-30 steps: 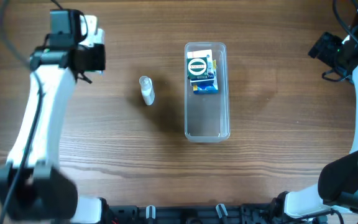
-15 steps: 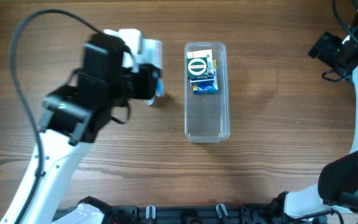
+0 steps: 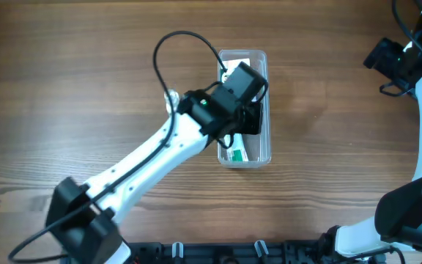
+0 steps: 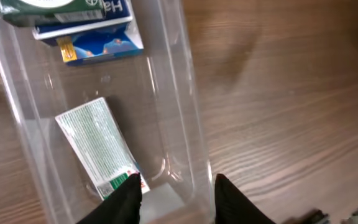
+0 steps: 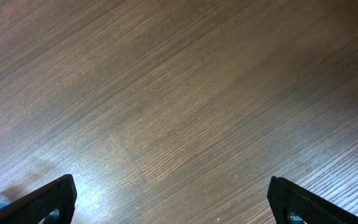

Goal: Pack container
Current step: 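Carry the medicine box into the container and release it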

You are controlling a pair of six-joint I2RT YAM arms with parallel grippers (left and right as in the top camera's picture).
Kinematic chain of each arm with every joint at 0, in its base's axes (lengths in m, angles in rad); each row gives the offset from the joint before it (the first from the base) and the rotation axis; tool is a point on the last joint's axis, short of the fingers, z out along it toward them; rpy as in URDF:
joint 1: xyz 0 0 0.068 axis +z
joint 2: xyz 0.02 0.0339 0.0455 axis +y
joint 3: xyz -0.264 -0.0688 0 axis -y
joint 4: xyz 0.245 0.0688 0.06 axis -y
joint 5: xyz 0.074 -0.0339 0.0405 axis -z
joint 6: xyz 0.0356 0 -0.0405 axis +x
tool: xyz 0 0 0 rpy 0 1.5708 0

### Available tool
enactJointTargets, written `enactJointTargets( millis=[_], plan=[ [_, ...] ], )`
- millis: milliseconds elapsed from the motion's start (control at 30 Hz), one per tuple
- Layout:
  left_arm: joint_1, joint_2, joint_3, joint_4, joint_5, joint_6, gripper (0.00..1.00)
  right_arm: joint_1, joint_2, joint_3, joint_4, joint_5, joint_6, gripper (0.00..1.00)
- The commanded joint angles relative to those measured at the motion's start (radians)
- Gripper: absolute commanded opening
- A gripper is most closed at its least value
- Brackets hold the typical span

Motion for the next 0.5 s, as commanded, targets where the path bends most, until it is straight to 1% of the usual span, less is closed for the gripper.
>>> enactJointTargets(
  millis=[0, 67, 100, 133, 167, 200, 233, 267, 333, 467],
  plan=[
    [-0.002, 0.022, 0.011, 0.011, -0.007, -0.032, 0.44, -0.002, 0.013, -0.005, 0.003, -0.005, 0.005, 1.00],
    [-0.002, 0.016, 0.011, 0.015, -0.006, -0.032, 0.48, -0.002, 0.013, -0.005, 0.003, -0.005, 0.005, 1.00],
    [-0.002, 0.014, 0.011, 0.015, -0.006, -0.032, 0.53, -0.002, 0.013, -0.005, 0.003, -0.005, 0.005, 1.00],
    [-0.002, 0.011, 0.011, 0.014, -0.003, -0.032, 0.61, -0.002, 0.013, -0.005, 0.003, -0.005, 0.005, 1.00],
    [-0.003, 0.009, 0.011, 0.015, 0.003, -0.032, 0.65, -0.002, 0.013, -0.005, 0.003, -0.005, 0.005, 1.00],
    [-0.003, 0.009, 0.011, 0.014, 0.023, -0.032, 0.81, -0.002, 0.013, -0.005, 0.003, -0.005, 0.005, 1.00],
    [-0.003, 0.009, 0.011, 0.012, 0.058, -0.032, 1.00, 0.000, 0.013, -0.005, 0.004, -0.005, 0.005, 1.00],
    [-0.003, 0.009, 0.011, 0.011, 0.111, -0.032, 1.00, 0.000, 0.013, -0.005, 0.003, -0.005, 0.005, 1.00],
    [-0.003, 0.009, 0.011, 0.016, 0.159, -0.032, 1.00, 0.000, 0.013, -0.005, 0.004, -0.005, 0.005, 1.00],
    [0.019, -0.019, 0.013, 0.061, 0.158, -0.033, 1.00, 0.000, 0.013, -0.005, 0.003, -0.005, 0.005, 1.00]
  ],
)
